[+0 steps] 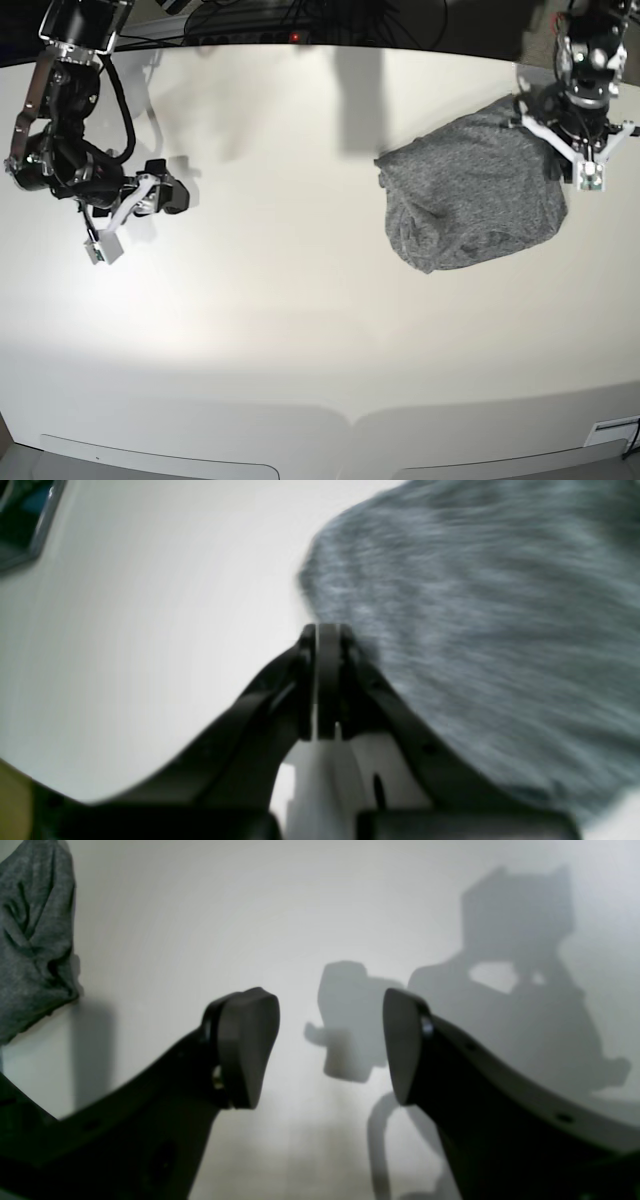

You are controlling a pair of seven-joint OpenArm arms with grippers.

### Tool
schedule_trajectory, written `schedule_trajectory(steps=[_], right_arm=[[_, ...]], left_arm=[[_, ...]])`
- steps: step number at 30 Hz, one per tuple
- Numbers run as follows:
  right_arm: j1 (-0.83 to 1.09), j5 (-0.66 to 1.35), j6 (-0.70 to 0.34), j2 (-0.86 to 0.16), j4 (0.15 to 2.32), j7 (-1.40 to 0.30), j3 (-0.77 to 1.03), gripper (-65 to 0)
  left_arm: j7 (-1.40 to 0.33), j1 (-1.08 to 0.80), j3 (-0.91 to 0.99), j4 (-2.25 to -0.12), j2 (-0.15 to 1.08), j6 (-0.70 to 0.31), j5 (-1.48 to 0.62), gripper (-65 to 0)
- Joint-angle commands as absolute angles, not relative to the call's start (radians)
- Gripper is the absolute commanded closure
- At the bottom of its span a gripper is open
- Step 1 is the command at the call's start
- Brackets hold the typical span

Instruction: Fold the T-shirt properly

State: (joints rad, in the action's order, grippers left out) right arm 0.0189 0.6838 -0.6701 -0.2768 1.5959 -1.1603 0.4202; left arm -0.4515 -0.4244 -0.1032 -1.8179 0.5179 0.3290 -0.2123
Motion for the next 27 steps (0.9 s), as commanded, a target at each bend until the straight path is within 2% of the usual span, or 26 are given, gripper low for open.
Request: schedule_trajectory(steps=[1,8,17,23,27], right_arm=[[0.003,0.699,-0.678,-0.291,1.61,-1.151,0.425,-36.9],[0.003,0.699,-0.678,-0.291,1.61,-1.153,0.425,-36.9],[0.003,0.699,-0.678,-0.291,1.61,-1.153,0.425,-36.9],[0.003,0.699,-0.678,-0.291,1.61,-1.154,0.425,-36.9],[0.003,0.699,-0.678,-0.291,1.61,-1.153,0.425,-36.9]], left_arm=[[-0.432,-0.391,-0.098,-1.797,0.528,0.296,-0.24,-0.8],[-0.436,-0.21,-0.099,-1.566,0.469,0.104,-0.378,-0.8],[-0.441,-0.082,-0.1,-1.451,0.365,-0.024,-0.376,-0.8],[-0.44,-0.037,-0.099,-1.452,0.303,-0.053,-0.328,-0.8],[-0.443,-0.011,-0.099,-1.46,0.316,-0.052,-0.289,-0.8]])
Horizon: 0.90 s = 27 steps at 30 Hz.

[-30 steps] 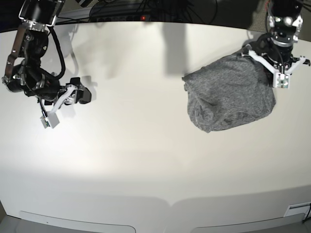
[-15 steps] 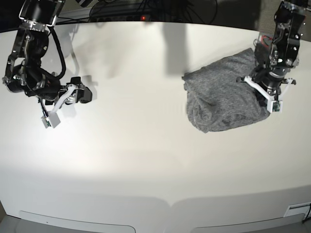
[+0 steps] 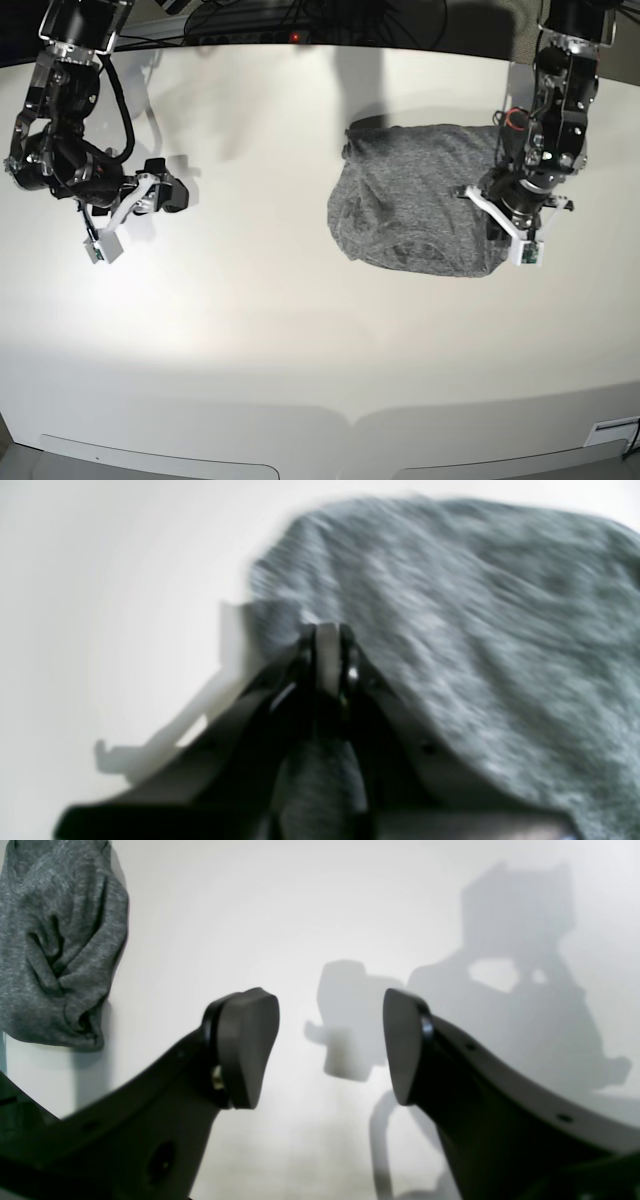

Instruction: Fold the T-shirt properly

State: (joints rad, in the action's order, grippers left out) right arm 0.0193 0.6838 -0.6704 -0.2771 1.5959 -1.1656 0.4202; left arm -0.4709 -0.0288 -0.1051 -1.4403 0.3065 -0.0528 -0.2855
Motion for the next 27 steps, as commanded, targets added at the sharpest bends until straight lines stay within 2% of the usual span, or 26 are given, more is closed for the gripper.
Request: schedule_trajectory(steps=[1,4,7,12,13,18,27], right_arm=[[0.003,0.699,-0.678,-0.291,1.61,-1.153,0.425,-36.8],[0.003,0.717,-0.698,-0.291,1.611,-1.152,0.426,-35.9],[0.004,0.765,-0.698,-0.291,1.617,-1.153,0.441,-30.1],[0.027,0.785,-0.698,-0.291,1.647,-1.153,0.495,-29.3],[0.039,0.802,-0.698,-0.291,1.659,-1.153,0.514,-27.2],[0.13,0.864,-0.698,-0.291,1.721,-1.18,0.631,-0.5],[0.356,1.111,-0.698,-0.286,1.797,-1.316,0.902,0.0]], left_arm=[[-0.443,-0.01,-0.099,-1.473,0.325,-0.052,-0.289,-0.8],[-0.445,-0.027,-0.099,-1.545,0.365,-0.05,-0.302,-0.8],[-0.45,-0.073,-0.099,-1.638,0.421,-0.002,-0.364,-0.8],[-0.455,-0.21,-0.099,-1.766,0.509,0.042,-0.395,-0.8],[-0.455,-0.241,-0.099,-1.786,0.517,0.048,-0.395,-0.8],[-0.456,-0.398,-0.098,-1.891,0.522,0.064,-0.394,-0.8],[-0.465,-0.706,-0.098,-2.047,0.521,0.065,-0.278,-0.8]])
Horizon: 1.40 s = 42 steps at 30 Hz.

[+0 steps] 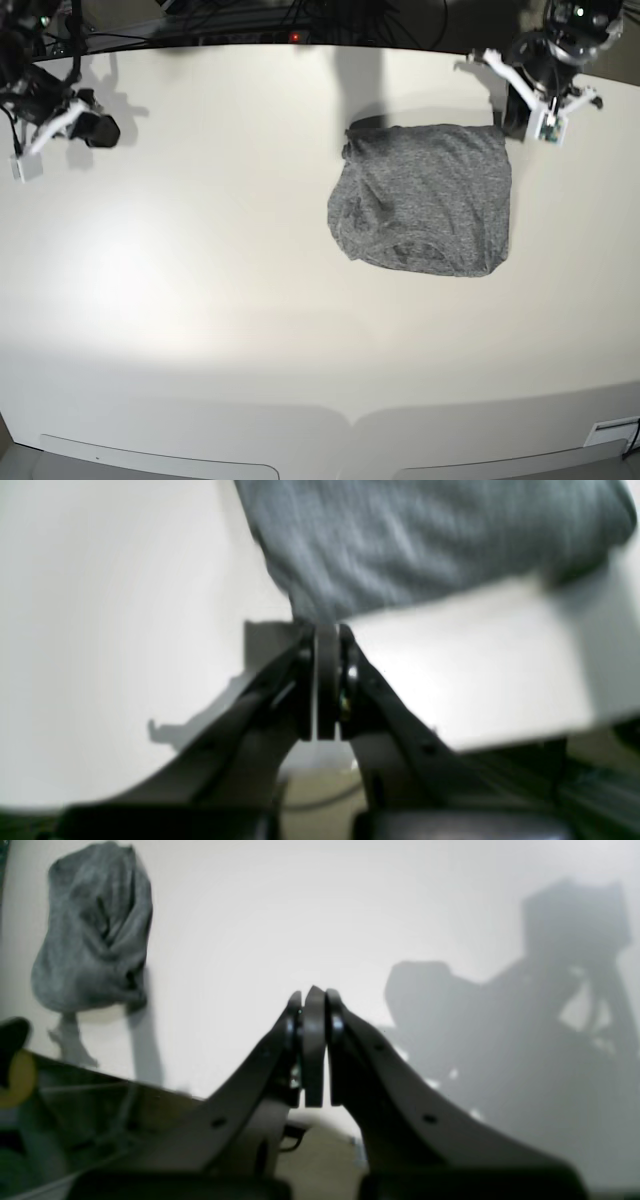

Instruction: Fold the T-shirt properly

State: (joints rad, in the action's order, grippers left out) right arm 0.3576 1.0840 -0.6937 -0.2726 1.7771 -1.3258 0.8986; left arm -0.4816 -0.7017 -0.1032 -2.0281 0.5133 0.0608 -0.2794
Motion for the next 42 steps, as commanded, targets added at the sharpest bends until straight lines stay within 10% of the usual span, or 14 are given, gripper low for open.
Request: schedule_trajectory(steps=[1,14,23,34,42], right_arm=[[0.385,1.134,-0.698,-0.278,1.801,-1.316,0.931,0.0],[0.683,1.126,-0.698,-0.047,1.805,-1.325,1.088,0.0],[0.723,0.773,-0.698,0.075,1.753,-1.158,1.079,0.0],[0.716,0.387,-0.698,-0.052,1.306,-0.736,0.767,0.0],[0.538,0.23,-0.698,-0.212,0.827,-0.53,0.551,0.0]], left_arm=[[-0.462,-0.736,-0.098,-2.048,0.521,0.073,-0.268,-0.8],[-0.369,-1.025,-0.098,-1.998,0.521,0.169,-0.12,-0.8],[-0.153,-0.977,-0.098,-1.581,0.516,0.064,-0.146,-0.8],[0.009,-0.587,-0.098,-0.847,0.469,-0.316,-0.218,-0.8],[0.106,-0.369,-0.098,-0.526,0.359,-0.352,-0.218,-0.8]])
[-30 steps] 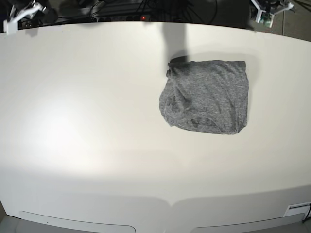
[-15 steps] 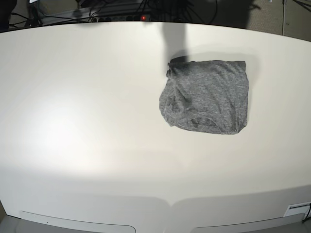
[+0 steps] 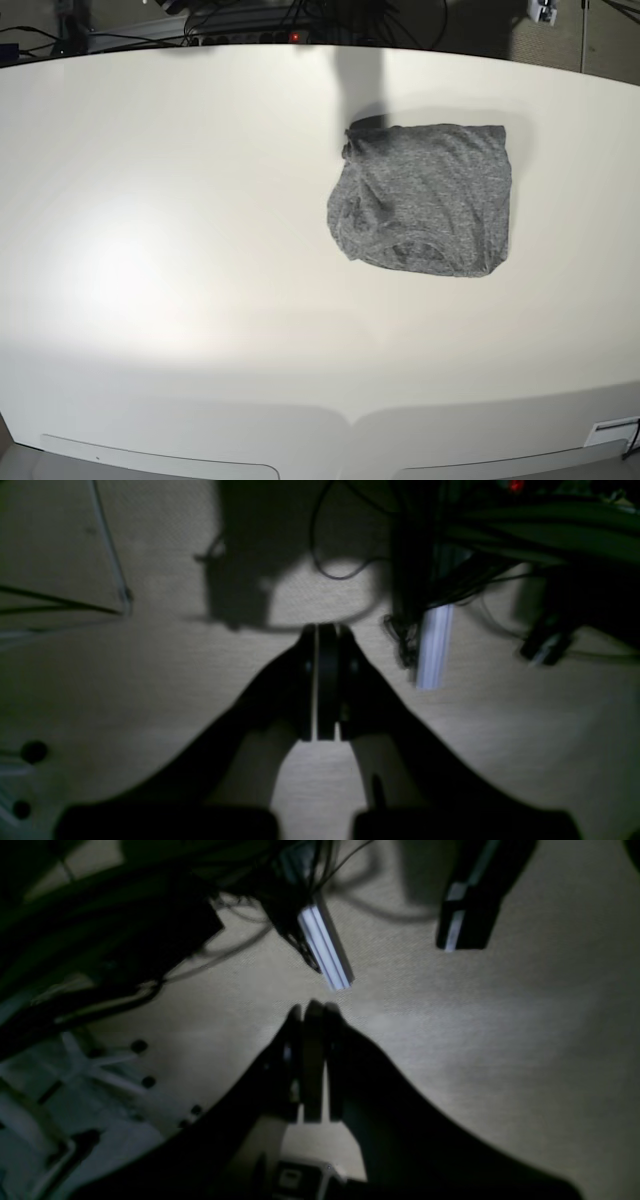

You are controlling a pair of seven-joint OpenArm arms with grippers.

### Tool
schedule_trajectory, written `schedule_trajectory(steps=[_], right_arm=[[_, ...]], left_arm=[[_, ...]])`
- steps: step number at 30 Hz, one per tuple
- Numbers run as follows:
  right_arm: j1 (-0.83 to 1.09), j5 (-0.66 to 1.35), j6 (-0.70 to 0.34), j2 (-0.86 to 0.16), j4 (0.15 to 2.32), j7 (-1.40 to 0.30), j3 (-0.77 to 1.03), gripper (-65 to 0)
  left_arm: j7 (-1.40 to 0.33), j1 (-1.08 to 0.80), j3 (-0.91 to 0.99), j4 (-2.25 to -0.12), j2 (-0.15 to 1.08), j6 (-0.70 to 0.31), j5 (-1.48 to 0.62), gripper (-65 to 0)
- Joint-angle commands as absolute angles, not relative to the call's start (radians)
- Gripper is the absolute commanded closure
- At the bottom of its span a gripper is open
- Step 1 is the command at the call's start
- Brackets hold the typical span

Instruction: Fold the T-shirt properly

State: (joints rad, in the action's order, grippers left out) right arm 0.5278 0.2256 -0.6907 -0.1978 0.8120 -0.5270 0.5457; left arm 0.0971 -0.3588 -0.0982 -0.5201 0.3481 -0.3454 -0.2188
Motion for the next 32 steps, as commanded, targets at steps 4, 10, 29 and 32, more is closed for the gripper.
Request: schedule_trajectory(steps=[4,10,29,32], right_arm=[[0.41,0.109,-0.631,-0.25,0.595,-0.422,0.478,0.0],[0.268,0.051,-0.572,-0.263,0.408,-0.351,0.361,0.0],[0.174,0.082,-0.455,-0.258,0.355,-0.269,0.122,0.0],[0.172,0.082,-0.455,-0.258,0.355,-0.27,0.122,0.0]], left_arm=[[0.089,-0.307,-0.098,-0.445,0.29,-0.327,-0.217,-0.8],[0.075,-0.231,-0.098,-0.369,0.213,-0.228,-0.21,-0.8],[0.035,-0.141,-0.098,-0.274,0.197,-0.149,-0.274,0.0],[0.037,-0.141,-0.098,-0.274,0.197,-0.149,-0.274,0.0]])
